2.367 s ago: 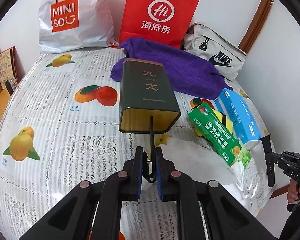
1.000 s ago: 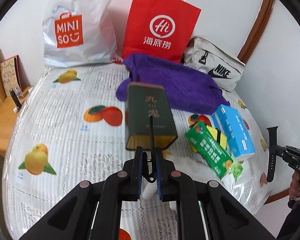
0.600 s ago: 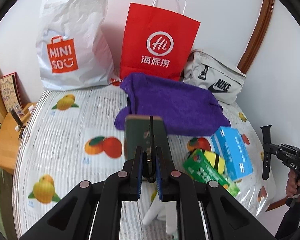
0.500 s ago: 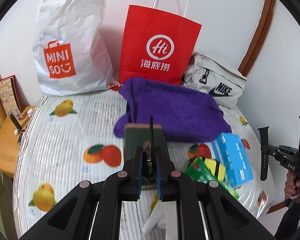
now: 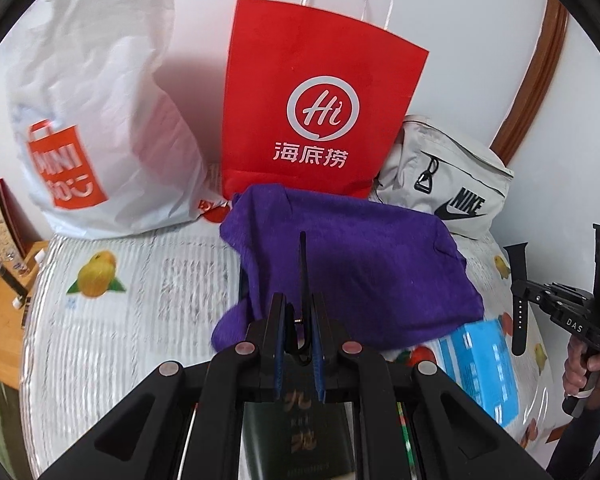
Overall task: Organize soft objects
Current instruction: 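Lower the strap onto the purple towel and open both grippers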
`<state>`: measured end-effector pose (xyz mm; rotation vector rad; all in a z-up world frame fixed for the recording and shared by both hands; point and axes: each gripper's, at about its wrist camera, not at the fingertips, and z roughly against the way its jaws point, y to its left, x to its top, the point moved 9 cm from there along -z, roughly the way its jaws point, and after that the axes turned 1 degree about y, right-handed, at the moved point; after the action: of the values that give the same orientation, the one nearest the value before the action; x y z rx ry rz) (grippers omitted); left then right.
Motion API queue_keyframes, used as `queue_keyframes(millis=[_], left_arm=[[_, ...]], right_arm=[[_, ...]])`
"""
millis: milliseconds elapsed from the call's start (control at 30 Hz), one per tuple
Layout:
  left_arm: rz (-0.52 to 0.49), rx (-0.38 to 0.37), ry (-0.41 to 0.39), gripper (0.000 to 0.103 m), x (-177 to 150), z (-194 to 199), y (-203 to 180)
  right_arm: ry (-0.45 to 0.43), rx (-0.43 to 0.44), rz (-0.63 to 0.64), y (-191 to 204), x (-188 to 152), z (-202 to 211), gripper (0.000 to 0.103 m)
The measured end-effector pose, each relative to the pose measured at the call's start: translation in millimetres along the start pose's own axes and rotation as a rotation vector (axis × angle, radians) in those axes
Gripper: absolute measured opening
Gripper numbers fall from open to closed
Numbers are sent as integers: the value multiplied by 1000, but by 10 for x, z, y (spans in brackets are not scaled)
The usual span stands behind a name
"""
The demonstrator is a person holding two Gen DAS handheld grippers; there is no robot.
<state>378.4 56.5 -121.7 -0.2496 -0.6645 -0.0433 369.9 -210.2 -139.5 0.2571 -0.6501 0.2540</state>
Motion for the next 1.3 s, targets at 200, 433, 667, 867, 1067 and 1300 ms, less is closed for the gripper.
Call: queue_keyframes(millis=[200,433,667,867,1067,1300], left_arm=[[-8,-18,33,11,271,-383,-57],[-14,-1,107,12,441,-1032,15],[11,21,160,12,485,-1440,153],[12,41,203,12,479,-1668,167],[20,59,233,19,469,-1813,173],[2,84,216,42,519,-1792,111]], right_arm=[[7,-13,-12,-223,288,-325,3],[64,-21,-33,-409,481,-840,3],[144,-43,-49,-539,486,-1286,3],[192,-63,-51,-636,448,-1492,3],[223,-70,-57,-706,411,-1588,4],[216,-54,-60,-725,430,-1604,5]])
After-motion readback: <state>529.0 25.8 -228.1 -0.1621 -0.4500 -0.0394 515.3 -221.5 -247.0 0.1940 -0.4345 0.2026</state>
